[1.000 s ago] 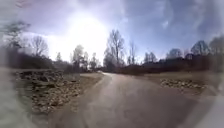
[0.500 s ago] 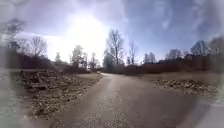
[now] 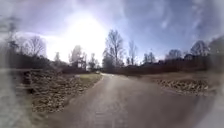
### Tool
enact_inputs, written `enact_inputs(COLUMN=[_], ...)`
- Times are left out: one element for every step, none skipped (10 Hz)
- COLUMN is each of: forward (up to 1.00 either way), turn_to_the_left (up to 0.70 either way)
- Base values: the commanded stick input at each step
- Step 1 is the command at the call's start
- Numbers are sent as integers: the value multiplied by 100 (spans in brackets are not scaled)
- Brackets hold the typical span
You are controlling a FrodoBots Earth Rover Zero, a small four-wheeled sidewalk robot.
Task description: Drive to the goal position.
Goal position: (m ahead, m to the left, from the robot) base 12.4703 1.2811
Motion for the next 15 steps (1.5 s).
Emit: enact_inputs(forward=[85, 85, 85, 85, 85, 85, 85, 85, 85, 85, 85, 85, 85, 85, 85], turn_to_the_left=[3, 3, 4, 4, 4, 4, 4, 5, 5, 5, 5, 5, 5, 6, 6])
